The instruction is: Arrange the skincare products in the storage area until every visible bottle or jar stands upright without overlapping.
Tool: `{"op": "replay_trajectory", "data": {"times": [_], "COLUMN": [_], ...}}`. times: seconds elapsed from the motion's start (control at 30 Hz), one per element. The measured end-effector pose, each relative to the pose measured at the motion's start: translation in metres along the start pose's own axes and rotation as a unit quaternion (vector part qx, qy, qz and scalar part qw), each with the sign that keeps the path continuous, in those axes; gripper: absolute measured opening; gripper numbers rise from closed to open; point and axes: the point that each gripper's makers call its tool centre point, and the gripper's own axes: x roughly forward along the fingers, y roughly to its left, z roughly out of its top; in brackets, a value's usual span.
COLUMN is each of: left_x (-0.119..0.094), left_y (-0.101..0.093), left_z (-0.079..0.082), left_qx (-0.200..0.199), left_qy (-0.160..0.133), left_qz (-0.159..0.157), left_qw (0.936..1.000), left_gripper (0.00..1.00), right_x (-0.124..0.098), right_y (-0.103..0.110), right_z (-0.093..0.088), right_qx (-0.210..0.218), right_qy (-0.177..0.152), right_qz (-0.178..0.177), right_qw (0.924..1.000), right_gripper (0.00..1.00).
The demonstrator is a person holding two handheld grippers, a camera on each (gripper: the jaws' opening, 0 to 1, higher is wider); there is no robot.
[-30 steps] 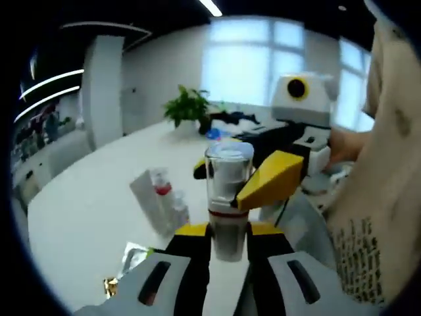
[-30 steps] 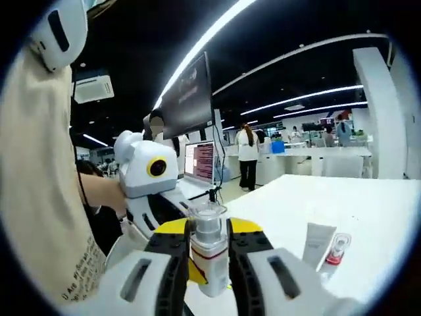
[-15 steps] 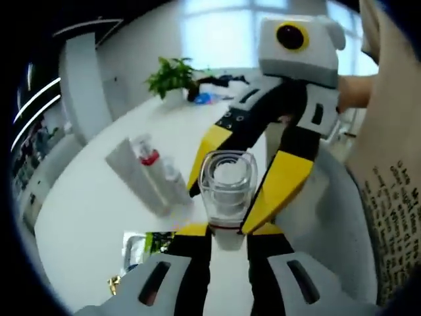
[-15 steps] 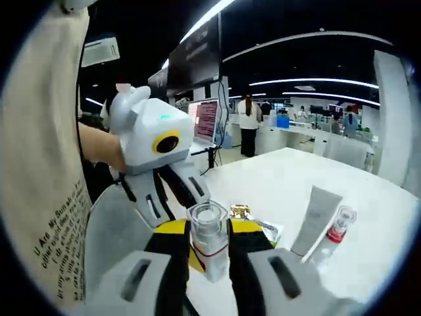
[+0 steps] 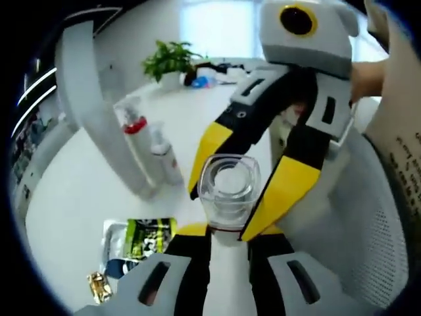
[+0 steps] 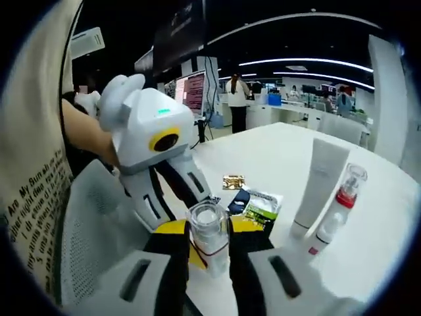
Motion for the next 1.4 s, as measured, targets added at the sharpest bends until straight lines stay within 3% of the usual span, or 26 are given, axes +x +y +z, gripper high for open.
{"op": "replay_trajectory", "data": {"times": [0.57,0.83,1.0,1.4], "left_x": [0.019,0.022,0.027,0.036], "left_y": [0.003,0.008,0.016,0.027], "left_z": [-0.023,-0.02,-0.015,-0.005], "left_qx": [0.001,0.008,0.01,0.016], "left_qy": [0.025,0.022,0.019,0.012], "left_qz": [-0.004,-0.006,-0.005,-0.012], "left_qw": [0.9997,0.9997,0.9998,0.9997], "left_gripper": [0.17,0.17,0.17,0.17], "right_x": [0.013,0.012,0.012,0.0], "right_y": [-0.004,-0.012,-0.021,-0.046], "right_z": [-0.025,-0.024,-0.025,-0.034], "right_qx": [0.014,0.028,0.041,0.088], "right_qy": [0.025,0.015,0.013,0.005], "right_qz": [-0.003,-0.014,-0.039,-0.084], "right_qw": [0.9996,0.9994,0.9983,0.9926], "right_gripper": [0.22,0.22,0.24,0.5]}}
